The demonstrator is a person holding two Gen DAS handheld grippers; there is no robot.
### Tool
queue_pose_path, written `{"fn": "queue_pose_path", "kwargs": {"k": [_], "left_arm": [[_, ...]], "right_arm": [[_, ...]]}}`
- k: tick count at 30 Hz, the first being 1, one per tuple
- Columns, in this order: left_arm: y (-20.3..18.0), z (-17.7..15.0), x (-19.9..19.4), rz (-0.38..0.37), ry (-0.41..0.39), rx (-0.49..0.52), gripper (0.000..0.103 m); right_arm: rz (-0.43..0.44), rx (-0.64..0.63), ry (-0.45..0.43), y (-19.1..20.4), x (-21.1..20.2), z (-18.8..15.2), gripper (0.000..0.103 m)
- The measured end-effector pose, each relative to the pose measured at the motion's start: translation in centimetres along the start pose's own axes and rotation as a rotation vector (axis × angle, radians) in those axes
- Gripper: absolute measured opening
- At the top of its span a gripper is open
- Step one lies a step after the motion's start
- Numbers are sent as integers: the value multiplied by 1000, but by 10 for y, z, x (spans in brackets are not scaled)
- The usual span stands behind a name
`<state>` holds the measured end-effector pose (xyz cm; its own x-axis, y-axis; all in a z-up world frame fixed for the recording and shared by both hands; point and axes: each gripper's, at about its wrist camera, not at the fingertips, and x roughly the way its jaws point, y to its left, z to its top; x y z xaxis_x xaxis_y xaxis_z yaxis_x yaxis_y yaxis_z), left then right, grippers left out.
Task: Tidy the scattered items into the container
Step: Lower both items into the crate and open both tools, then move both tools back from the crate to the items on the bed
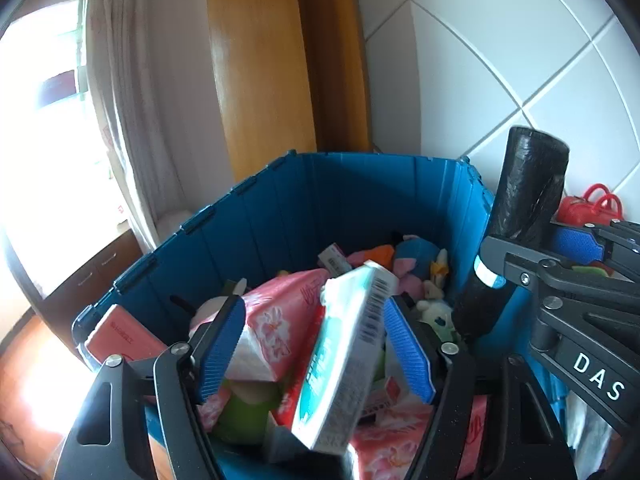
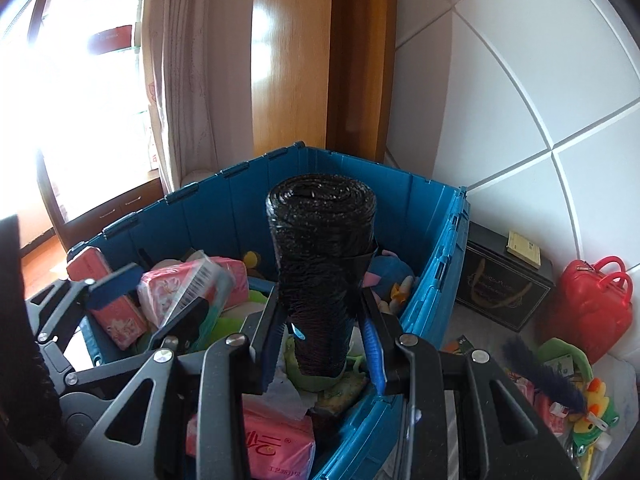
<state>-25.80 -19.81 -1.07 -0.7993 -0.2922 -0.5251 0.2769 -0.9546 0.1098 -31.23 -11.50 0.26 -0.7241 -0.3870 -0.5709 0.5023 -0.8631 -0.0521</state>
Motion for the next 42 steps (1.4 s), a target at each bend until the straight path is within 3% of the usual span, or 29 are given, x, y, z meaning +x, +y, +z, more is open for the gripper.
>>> {"fn": "queue_pose_path", "kwargs": {"k": [1, 3, 6, 16, 24, 30, 32, 42], "left_arm": [[-1, -1, 0, -1, 3, -1, 75], [-1, -2, 0, 1, 6, -3, 80], [4, -4, 2, 4, 11, -16, 80], [25, -6, 2, -15, 5, -42, 81], [6, -6, -32, -74, -35, -47, 82], [-42, -4, -65, -134, -72, -3, 82], [-63, -4, -76, -156, -80, 13, 83], [-223, -29, -117, -242, -62, 93, 86]], "right_arm": [[-5, 0, 3, -1, 3, 0, 42], [-17, 2, -4, -2, 3, 1, 66], [-27, 4, -18, -3, 1, 2, 78], [-46, 11, -29, -5, -14, -4, 80], [-92, 40, -66, -19, -56, -20, 86], [-154, 100, -97, -55, -101, -45, 91], [-177, 116, -102, -71, -117, -55, 99], [-277, 225, -107, -204, -203, -130, 103]]}}
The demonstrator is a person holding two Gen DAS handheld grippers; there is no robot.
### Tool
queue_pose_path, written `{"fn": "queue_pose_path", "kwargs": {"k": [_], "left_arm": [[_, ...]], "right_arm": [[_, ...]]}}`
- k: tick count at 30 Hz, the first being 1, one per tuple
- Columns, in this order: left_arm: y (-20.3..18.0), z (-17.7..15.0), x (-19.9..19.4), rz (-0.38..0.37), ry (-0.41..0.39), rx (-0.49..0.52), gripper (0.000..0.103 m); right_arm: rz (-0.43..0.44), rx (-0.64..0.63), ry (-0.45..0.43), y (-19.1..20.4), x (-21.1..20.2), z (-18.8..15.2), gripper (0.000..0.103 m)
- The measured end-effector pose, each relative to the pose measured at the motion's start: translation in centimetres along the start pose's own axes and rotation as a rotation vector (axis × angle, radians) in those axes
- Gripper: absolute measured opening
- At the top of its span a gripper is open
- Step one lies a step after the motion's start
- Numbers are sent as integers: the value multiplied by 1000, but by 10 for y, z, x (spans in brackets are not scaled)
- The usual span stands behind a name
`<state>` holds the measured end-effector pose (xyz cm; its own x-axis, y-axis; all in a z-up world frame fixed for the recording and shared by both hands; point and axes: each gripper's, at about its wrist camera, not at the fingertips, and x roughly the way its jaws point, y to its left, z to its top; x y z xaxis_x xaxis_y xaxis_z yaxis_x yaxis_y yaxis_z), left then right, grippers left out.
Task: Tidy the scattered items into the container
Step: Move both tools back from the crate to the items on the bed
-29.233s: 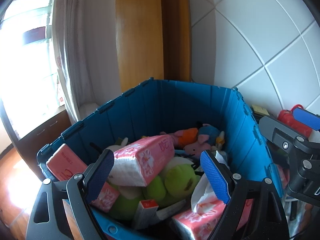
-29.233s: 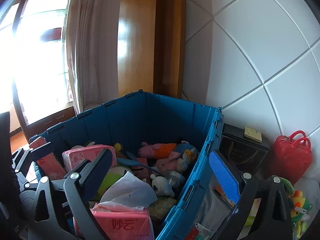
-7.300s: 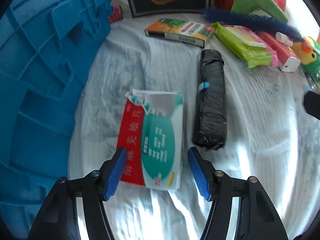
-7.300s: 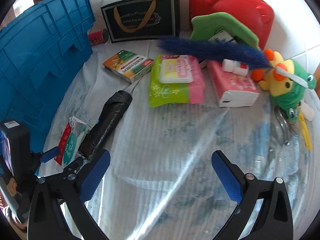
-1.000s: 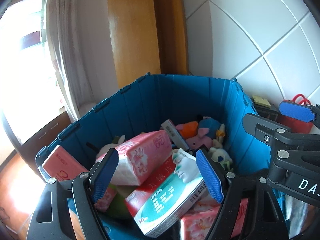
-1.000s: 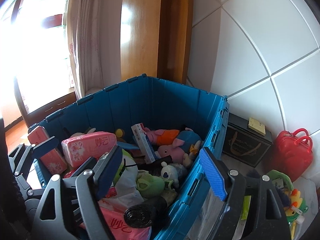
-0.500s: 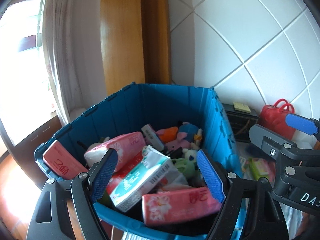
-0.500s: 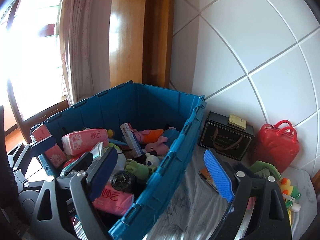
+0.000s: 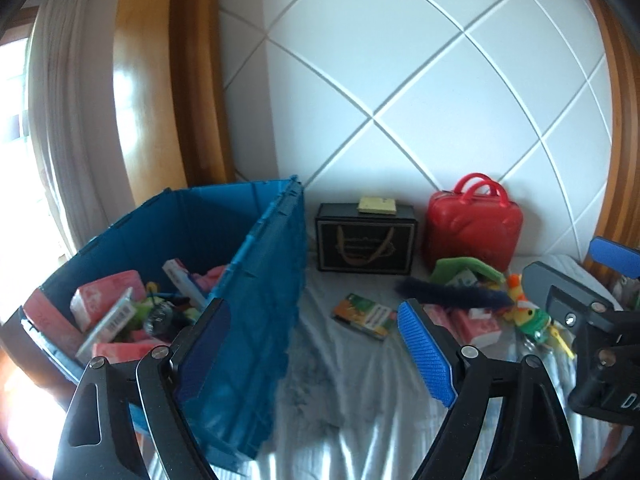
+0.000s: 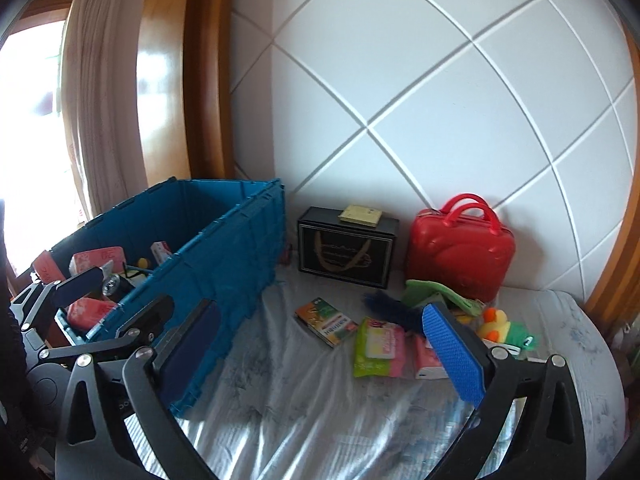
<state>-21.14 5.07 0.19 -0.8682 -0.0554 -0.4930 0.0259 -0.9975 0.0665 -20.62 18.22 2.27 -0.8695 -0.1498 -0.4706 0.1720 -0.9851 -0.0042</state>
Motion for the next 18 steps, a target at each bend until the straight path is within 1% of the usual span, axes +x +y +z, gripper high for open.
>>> {"fn": "queue_pose_path", "kwargs": {"k": [2, 4, 6, 9, 13, 18], "left_arm": [[-35, -8, 8, -14, 33, 0, 86], [-66, -19, 17, -24, 68, 2, 86], [-95, -32, 25, -29, 107, 16, 86], [-132, -47, 39, -46, 169, 51, 86], [-171, -58, 55, -77, 207, 110, 86], [-200, -67, 81, -161, 260, 120, 86]], "right_arm": [[-17, 22, 7, -41, -7, -10, 103], [-35, 44, 32, -84, -10, -23, 103], [-58, 66, 69, -127, -9, -39, 103], [-119, 118, 143, -183, -4, -65, 103], [-181, 174, 232, -235, -2, -99, 103], [-275, 223, 307, -274, -5, -128, 103]]}}
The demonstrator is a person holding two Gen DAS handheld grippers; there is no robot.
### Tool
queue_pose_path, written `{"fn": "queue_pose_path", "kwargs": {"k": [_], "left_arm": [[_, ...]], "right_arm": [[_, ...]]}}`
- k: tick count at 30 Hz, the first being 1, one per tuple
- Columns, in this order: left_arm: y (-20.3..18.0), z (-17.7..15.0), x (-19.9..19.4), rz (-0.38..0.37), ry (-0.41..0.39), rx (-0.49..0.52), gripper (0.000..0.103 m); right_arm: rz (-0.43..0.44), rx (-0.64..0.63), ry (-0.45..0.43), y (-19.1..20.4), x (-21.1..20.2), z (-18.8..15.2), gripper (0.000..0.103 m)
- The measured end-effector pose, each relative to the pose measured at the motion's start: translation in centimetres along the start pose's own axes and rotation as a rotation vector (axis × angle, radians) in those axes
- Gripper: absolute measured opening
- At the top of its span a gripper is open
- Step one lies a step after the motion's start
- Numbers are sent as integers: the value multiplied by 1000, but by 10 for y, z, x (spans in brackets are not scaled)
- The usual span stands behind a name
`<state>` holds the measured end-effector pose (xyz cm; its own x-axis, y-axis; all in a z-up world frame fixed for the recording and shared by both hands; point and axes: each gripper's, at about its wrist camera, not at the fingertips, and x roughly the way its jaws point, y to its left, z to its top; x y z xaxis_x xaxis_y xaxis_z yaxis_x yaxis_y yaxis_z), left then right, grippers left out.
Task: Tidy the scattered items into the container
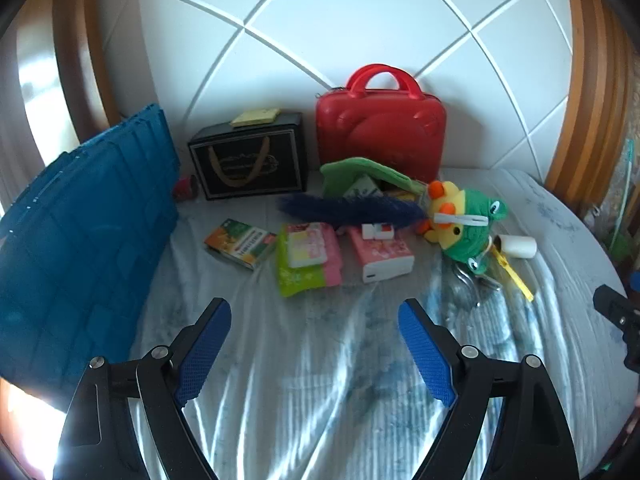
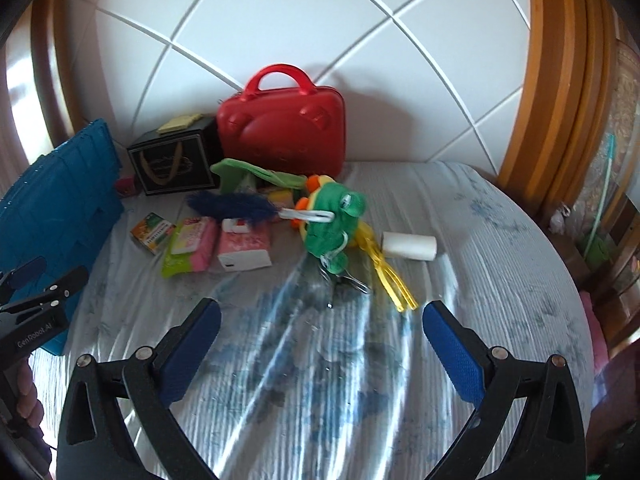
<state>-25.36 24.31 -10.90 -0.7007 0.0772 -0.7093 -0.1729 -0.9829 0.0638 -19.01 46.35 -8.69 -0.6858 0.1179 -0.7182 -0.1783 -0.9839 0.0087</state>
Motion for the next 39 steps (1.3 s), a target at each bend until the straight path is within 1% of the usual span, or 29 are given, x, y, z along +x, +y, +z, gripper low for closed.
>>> {"fn": "queue_pose_path", "kwargs": {"k": [2, 5, 8, 11, 14, 17, 19, 23, 25, 28, 30, 32, 37, 39], "left_arm": [[-10, 0, 12, -32, 20, 17, 86], [-26, 0, 26, -32, 44, 28, 86], [-49, 2, 40, -49, 76, 47, 86], [-75, 3, 54, -42, 91, 41, 86], [-108, 1, 73, -27, 118, 24, 86], [-139, 2, 91, 13, 151, -16, 86], [-161, 4, 103, 24, 187, -49, 86], [-201, 5, 120, 66, 229, -65, 86], [-214, 4, 129, 75, 257, -55, 86], [-222, 9, 143, 93, 269, -52, 86], [-225, 20, 152, 104, 268, -50, 85], [-224, 35, 155, 110, 247, -59, 85], [-211, 101, 169, 140, 158, -92, 85], [-212, 127, 187, 166, 132, -78, 85]], "right_arm": [[-35, 5, 38, -13, 8, -6, 103], [-68, 20, 61, -27, 18, -12, 103], [-68, 36, 87, -44, 30, -14, 103], [-61, 40, 97, -64, 46, -9, 103], [-46, 6, 106, -85, 66, -3, 103], [-13, -36, 124, -116, 94, 3, 103], [17, -63, 159, -140, 115, 8, 103], [97, -102, 207, -178, 147, 14, 103], [126, -102, 228, -191, 162, 16, 103], [166, -95, 246, -201, 183, 20, 103], [179, -99, 248, -203, 194, 25, 103], [189, -102, 246, -205, 203, 34, 103], [207, -105, 220, -207, 226, 72, 103], [207, -104, 205, -204, 236, 89, 103]]}}
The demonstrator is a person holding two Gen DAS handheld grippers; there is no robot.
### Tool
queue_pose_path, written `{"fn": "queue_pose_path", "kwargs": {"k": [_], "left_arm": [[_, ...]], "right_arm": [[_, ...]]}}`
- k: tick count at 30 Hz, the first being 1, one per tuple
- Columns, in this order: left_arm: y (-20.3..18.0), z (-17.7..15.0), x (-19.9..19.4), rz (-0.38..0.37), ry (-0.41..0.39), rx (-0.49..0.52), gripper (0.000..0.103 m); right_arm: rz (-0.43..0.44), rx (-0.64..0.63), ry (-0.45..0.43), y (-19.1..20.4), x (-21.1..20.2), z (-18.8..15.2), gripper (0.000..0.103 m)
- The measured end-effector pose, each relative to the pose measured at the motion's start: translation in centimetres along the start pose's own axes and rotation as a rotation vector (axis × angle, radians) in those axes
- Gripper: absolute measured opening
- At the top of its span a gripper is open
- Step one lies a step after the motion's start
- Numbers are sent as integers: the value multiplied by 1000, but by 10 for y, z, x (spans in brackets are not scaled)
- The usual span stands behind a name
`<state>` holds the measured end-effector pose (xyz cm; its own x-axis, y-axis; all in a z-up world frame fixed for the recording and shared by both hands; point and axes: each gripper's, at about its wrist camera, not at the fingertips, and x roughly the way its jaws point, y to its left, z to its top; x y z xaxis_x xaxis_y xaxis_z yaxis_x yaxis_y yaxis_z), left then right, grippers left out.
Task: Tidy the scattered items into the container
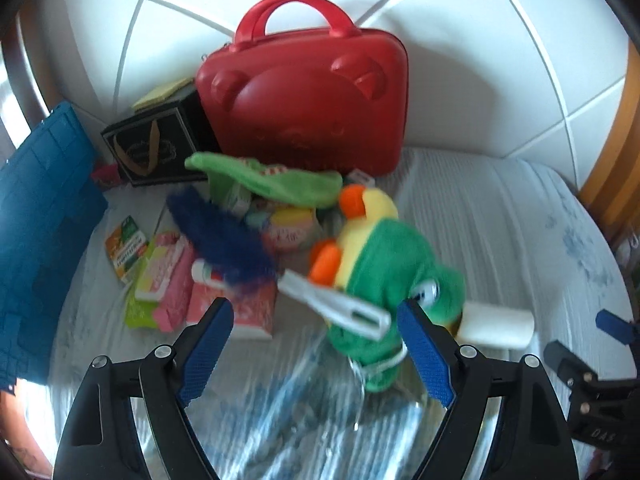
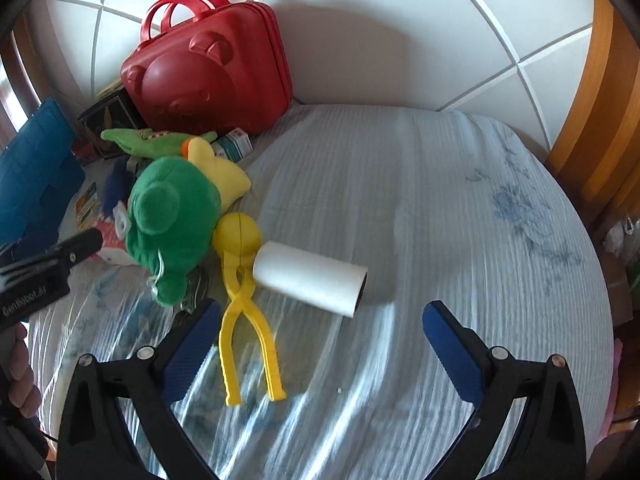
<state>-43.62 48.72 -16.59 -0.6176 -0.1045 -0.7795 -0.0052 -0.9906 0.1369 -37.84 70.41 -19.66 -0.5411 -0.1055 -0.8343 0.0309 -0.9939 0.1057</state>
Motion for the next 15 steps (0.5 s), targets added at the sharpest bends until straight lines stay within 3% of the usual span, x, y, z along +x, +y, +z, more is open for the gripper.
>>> {"fn": "queue_pose_path", "kwargs": {"k": [3, 8, 14, 15], "left_arm": [[-13, 27, 39, 9, 30, 18, 85], [-42, 44, 107, -13, 124, 73, 84], [-61, 8, 117, -154, 250, 127, 77], [-61, -1, 108, -151, 236, 138, 76]], "right_arm": [[-12, 4, -1, -3, 18, 21, 103], [-28, 29, 11, -12, 54, 42, 103], [-69, 19, 97, -14, 105, 49, 103], [-77, 10, 125, -13, 113, 46, 103]]}}
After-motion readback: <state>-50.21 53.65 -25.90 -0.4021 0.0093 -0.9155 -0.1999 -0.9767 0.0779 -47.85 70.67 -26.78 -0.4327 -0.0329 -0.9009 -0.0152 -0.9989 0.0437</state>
